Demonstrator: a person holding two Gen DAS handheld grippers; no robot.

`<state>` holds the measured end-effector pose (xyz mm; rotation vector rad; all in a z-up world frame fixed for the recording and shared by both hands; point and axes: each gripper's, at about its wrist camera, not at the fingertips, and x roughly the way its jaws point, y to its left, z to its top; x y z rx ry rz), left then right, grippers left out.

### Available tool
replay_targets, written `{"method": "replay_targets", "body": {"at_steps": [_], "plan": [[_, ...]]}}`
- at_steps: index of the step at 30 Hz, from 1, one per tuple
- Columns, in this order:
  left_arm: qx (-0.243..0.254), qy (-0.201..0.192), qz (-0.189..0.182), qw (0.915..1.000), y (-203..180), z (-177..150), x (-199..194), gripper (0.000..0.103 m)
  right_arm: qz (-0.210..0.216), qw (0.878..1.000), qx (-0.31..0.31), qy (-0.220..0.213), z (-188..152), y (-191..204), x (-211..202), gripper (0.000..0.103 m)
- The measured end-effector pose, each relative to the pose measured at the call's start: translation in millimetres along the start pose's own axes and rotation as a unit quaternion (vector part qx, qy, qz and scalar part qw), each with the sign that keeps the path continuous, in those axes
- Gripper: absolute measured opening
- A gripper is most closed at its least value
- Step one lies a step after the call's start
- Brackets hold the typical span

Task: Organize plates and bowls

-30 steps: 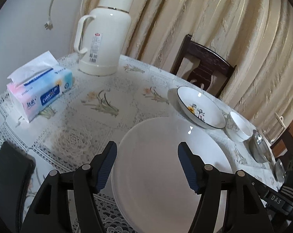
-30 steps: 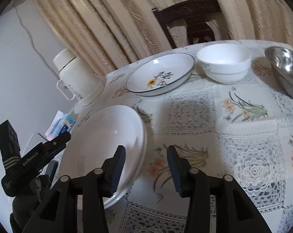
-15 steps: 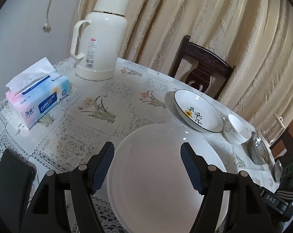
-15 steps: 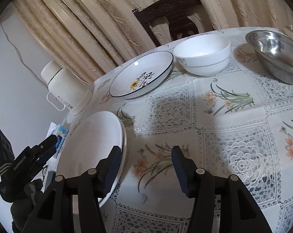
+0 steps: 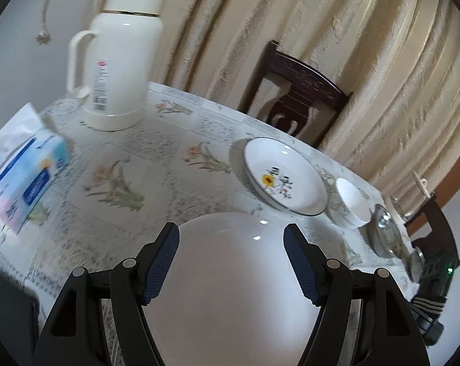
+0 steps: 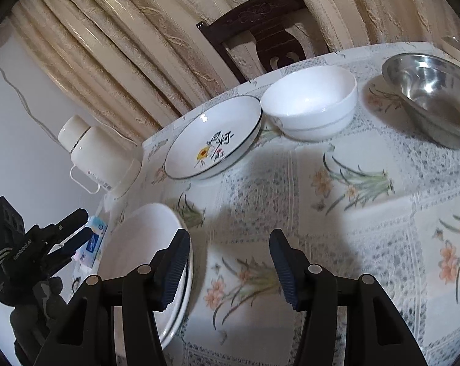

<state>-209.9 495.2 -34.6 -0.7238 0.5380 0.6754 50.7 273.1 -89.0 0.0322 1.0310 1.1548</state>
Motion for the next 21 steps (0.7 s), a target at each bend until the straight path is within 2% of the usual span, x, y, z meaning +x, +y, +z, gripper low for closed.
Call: {"method": "replay_targets", "body": {"at_steps": [7,12,18,21], "plan": [[0.034,0.026,-0.011,0.9990,-13.4,27.6,24.8,0.072,0.004,1.000,0.007,0.003,18.4,-1.0,10.9,0.057],[0.040,0.062,-0.022,0.9971,-17.4,47.1,55.0,0.072,0.002,1.000,0.004,0.008,31.7,1.1,24.2,0.057],[0.056,0.091,-0.013,0.9942,-22.8,66.4,92.7,0.072,0.008,1.000,0.009,0.016,46.2,-0.3,40.0,0.057],[0.045,0.103,-0.015,0.9936,-19.9,75.5,110.9,0.072,0.008,1.000,0.009,0.018,51.6,0.0,48.6,0.057]]}}
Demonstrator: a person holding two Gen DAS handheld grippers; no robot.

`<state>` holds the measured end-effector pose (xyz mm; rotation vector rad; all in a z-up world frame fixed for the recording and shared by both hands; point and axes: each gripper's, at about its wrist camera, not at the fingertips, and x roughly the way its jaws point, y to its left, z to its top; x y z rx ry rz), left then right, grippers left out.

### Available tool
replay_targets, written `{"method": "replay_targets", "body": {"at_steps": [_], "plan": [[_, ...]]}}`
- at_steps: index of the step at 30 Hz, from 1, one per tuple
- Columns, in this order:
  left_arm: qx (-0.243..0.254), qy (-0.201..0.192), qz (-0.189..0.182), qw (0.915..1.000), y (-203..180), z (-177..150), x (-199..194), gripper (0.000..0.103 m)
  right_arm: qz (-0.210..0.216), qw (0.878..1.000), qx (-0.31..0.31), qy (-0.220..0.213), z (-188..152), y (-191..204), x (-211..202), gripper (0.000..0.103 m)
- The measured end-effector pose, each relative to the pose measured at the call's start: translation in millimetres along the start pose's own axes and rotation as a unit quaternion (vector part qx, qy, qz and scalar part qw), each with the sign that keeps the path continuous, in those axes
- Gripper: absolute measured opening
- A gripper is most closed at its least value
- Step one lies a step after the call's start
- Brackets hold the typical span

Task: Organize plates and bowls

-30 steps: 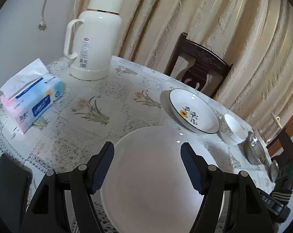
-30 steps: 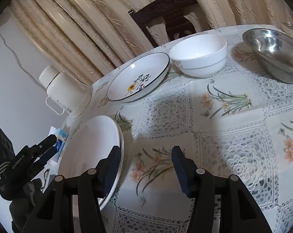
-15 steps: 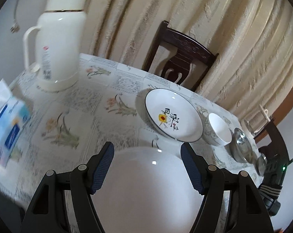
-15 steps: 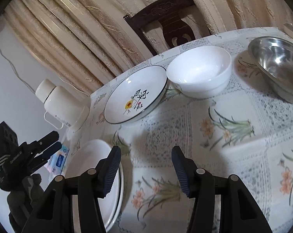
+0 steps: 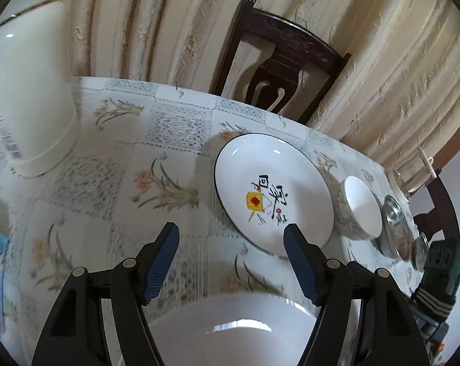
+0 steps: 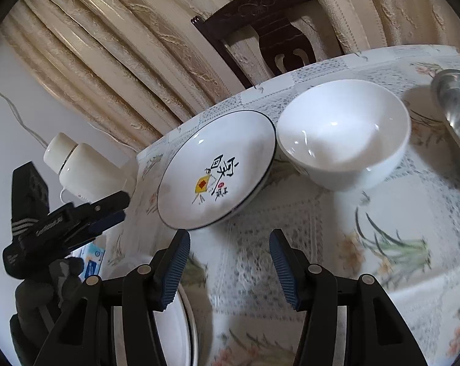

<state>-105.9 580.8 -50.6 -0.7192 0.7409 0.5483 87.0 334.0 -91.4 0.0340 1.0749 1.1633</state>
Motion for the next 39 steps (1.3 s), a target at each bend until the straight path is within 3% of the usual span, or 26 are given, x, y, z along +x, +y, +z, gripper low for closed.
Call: {"method": "replay_targets", "body": {"at_steps": [10,18,39], "plan": [[-0.009,0.030,0.001,0.9995,2.8,31.3,51.4,0.060,0.000,1.000,0.008,0.007,17.3,1.2,30.0,0.057],[-0.010,0.054,0.005,0.9985,9.8,42.8,86.1,0.035,-0.011,1.000,0.008,0.015,19.1,0.3,49.2,0.054],[0.032,0.062,0.010,0.9975,-5.4,46.8,101.3,0.031,-0.063,0.996,-0.063,-0.001,18.7,17.1,55.8,0.051]]}}
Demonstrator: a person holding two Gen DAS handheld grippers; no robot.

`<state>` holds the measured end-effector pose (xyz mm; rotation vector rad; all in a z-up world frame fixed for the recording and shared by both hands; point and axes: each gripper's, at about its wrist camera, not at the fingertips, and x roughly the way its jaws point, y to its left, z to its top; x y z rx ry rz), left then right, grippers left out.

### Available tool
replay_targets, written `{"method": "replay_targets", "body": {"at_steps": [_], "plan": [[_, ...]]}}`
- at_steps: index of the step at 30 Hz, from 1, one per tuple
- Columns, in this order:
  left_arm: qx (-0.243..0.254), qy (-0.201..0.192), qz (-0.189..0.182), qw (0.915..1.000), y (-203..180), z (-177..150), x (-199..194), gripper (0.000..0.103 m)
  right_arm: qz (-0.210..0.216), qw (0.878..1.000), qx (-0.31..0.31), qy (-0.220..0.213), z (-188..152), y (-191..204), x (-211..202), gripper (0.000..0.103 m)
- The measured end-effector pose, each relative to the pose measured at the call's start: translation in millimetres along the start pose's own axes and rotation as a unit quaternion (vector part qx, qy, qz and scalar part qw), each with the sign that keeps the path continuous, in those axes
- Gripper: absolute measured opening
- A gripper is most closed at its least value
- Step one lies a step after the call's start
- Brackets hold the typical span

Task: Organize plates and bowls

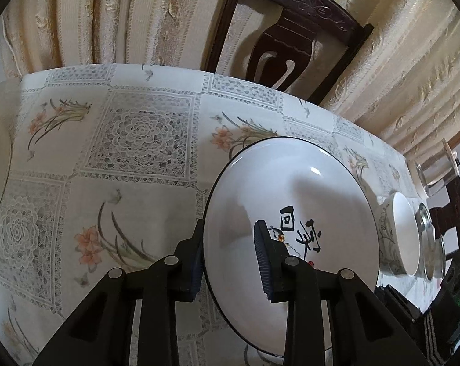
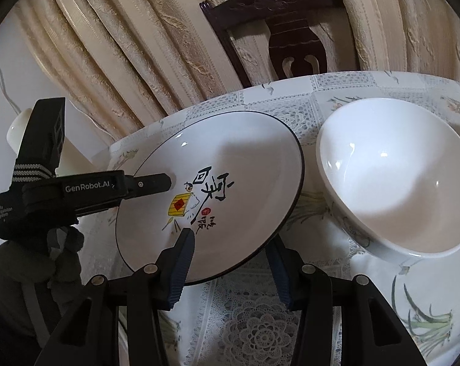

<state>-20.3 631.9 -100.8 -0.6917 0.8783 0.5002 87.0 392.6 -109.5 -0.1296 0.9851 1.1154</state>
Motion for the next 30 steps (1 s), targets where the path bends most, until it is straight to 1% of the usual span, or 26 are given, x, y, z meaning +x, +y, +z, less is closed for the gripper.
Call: {"method": "replay_targets", "body": {"at_steps": [6,10,13,15,17,21,25,27,30], "plan": [[0.000,-0.006,-0.004,1.0000,0.9,-6.7,-9.1,0.031,0.006,1.000,0.003,-0.007,3.4,-1.4,-4.6,0.051],[-0.003,-0.015,-0.002,0.9999,3.3,-10.9,-19.4,0.031,0.006,0.999,-0.018,-0.026,3.8,7.6,-14.9,0.051],[-0.002,-0.022,0.009,0.9997,3.8,-14.9,-27.3,0.031,0.022,0.999,-0.027,-0.038,5.4,16.0,-25.5,0.051],[-0.003,-0.023,0.007,0.9997,4.2,-18.4,-31.9,0.031,0.027,0.998,-0.034,-0.044,6.3,20.7,-30.3,0.051],[-0.003,-0.024,0.004,0.9997,4.0,-21.3,-35.0,0.031,0.033,0.998,-0.039,-0.040,7.1,24.4,-31.1,0.051],[-0.003,-0.023,0.007,0.9997,5.9,-22.1,-34.5,0.031,0.045,0.998,-0.026,-0.020,3.0,21.3,-22.5,0.051],[-0.013,-0.005,0.025,0.9996,12.7,-20.9,-27.2,0.031,0.059,0.998,0.028,-0.004,1.3,3.6,-13.8,0.051],[-0.015,-0.012,0.026,0.9995,16.6,-17.7,-28.3,0.031,0.060,0.997,0.047,-0.003,3.1,-2.9,-11.6,0.051],[-0.026,-0.015,0.025,0.9992,23.3,-8.8,-29.8,0.031,0.057,0.997,0.054,-0.007,5.9,-6.2,-7.4,0.051]]}}
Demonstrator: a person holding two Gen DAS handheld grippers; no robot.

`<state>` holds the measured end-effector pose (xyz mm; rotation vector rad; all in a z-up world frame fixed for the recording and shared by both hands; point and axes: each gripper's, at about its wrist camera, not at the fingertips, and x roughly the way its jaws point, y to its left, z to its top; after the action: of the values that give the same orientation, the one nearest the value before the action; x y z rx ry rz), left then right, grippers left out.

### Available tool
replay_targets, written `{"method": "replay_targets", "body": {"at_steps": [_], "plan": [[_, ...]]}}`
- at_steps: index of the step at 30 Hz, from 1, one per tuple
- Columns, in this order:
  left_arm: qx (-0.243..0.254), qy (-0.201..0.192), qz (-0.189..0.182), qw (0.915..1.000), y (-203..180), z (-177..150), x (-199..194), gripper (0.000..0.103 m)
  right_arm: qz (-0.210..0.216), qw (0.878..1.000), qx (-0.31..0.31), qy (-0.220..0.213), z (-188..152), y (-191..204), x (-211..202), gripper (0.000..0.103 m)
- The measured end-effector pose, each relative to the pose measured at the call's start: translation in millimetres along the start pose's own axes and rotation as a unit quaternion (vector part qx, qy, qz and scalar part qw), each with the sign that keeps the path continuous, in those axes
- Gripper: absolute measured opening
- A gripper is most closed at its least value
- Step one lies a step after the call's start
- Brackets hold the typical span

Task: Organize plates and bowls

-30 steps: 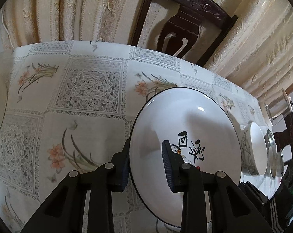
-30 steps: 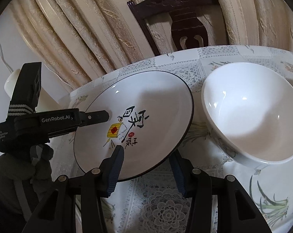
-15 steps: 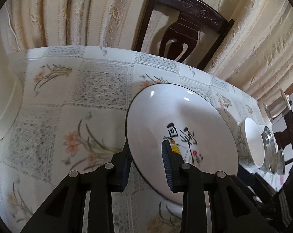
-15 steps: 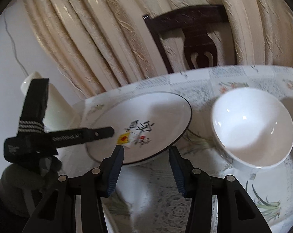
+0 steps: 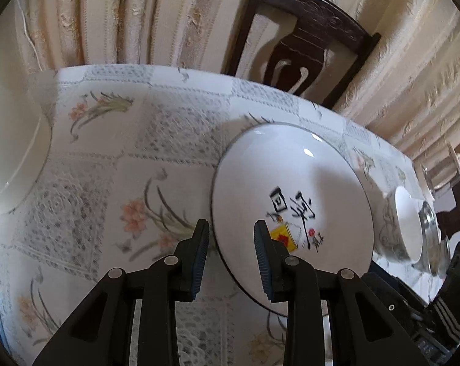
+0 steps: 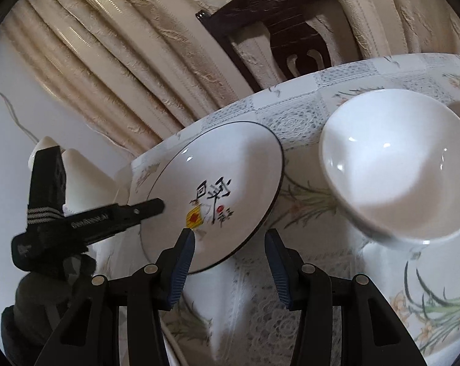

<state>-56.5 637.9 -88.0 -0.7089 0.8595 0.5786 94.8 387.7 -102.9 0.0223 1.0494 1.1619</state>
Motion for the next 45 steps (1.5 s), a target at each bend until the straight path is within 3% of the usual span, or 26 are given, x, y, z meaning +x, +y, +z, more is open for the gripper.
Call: {"method": "replay_targets", "body": {"at_steps": [9,13,22,34,39,45], "plan": [[0.018,0.019,-0.001,0.9997,-6.7,26.0,32.1,0.031,-0.007,1.000,0.014,0.003,4.1,-11.6,14.3,0.050],[0.045,0.021,0.009,0.9987,-14.5,33.2,41.6,0.031,-0.015,1.000,-0.002,0.009,4.7,-8.1,17.9,0.031],[0.069,0.015,0.012,0.9974,-19.1,29.7,33.1,0.026,-0.021,1.000,-0.012,0.006,4.6,-8.5,15.3,0.031],[0.066,-0.017,0.011,0.9976,-22.3,6.1,-27.9,0.026,0.001,1.000,-0.022,0.000,0.0,7.5,-11.3,0.031],[0.073,-0.034,0.007,0.9967,-27.6,-20.1,-62.1,0.026,0.012,1.000,-0.027,-0.002,-6.9,15.4,-31.1,0.031],[0.048,-0.045,-0.009,0.9978,-16.6,-59.7,-95.4,0.026,0.031,0.999,-0.038,-0.001,-23.6,28.6,-54.1,0.031]]}}
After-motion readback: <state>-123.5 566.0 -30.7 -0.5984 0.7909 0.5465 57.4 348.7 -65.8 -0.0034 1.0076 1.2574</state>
